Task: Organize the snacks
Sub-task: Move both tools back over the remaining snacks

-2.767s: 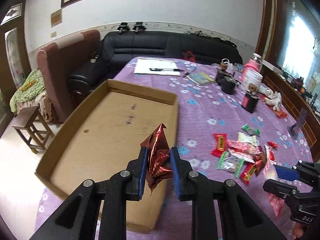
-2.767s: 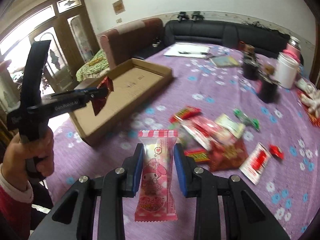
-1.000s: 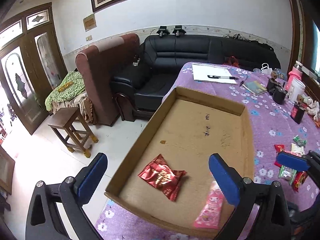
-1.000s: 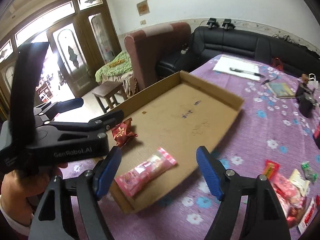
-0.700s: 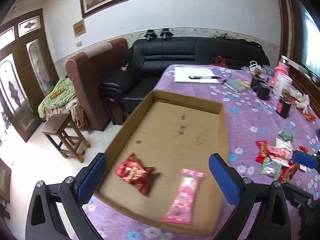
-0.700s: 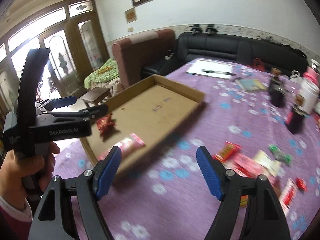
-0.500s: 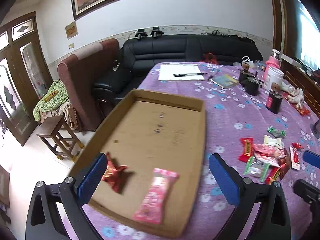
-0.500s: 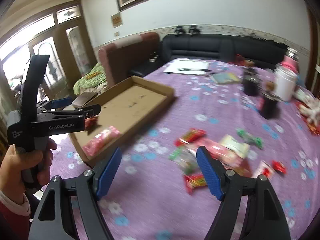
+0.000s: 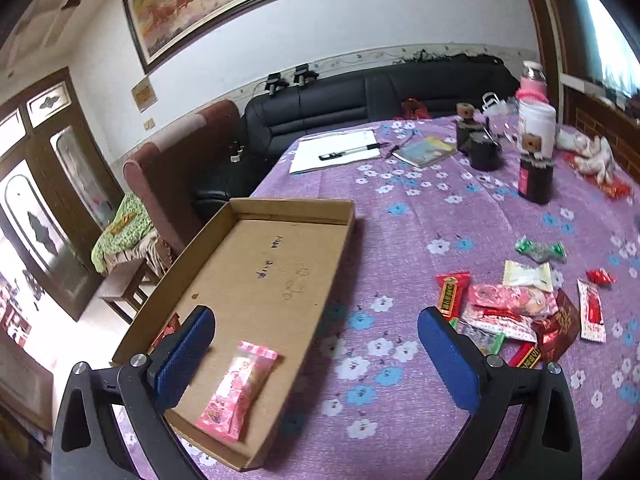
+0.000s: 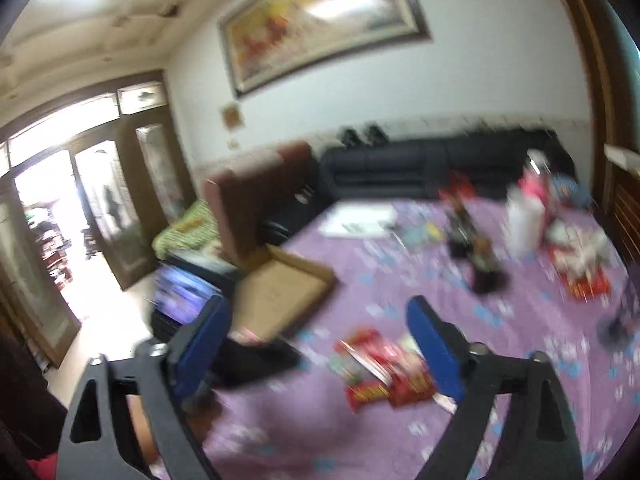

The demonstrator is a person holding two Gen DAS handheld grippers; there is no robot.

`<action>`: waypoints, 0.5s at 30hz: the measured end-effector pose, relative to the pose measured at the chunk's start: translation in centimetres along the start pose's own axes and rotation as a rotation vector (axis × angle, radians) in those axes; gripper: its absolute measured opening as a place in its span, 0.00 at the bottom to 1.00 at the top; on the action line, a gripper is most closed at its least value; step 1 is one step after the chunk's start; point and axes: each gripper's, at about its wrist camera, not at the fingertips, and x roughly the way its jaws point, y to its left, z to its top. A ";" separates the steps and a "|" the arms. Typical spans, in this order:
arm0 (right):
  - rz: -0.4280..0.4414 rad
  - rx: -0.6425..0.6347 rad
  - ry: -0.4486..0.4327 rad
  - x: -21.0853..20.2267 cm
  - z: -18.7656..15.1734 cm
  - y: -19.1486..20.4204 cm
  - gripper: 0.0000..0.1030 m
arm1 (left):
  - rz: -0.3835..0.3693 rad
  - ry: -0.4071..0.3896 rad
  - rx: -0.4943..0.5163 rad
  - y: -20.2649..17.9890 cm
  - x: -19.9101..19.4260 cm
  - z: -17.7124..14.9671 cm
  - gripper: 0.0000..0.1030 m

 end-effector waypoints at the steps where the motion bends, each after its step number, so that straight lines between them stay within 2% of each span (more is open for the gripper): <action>1: 0.012 -0.027 -0.019 -0.5 0.5 0.9 0.91 | -0.009 0.004 0.004 -0.2 0.0 0.1 1.00; 4: 0.011 -0.111 -0.054 -1.5 1.5 2.9 0.91 | -0.036 0.014 -0.012 0.0 0.0 0.1 1.00; 6: -0.038 -0.115 -0.069 -2.2 1.4 2.0 0.92 | -0.089 0.023 -0.036 0.5 0.0 0.2 1.00; 8: -0.132 -0.102 -0.060 -2.5 0.3 -0.8 0.96 | -0.161 0.037 -0.053 0.8 0.1 0.2 0.99; 10: -0.250 -0.094 -0.010 -1.9 -1.2 -3.8 0.96 | -0.258 0.052 -0.061 0.5 0.2 0.5 0.99; 11: -0.297 -0.071 0.037 -1.3 -2.5 -6.0 0.96 | -0.279 0.052 -0.057 0.1 0.2 0.5 0.99; 15: -0.344 0.104 0.200 1.2 -6.9 -14.0 0.96 | -0.319 0.044 0.029 -3.2 0.2 0.9 0.99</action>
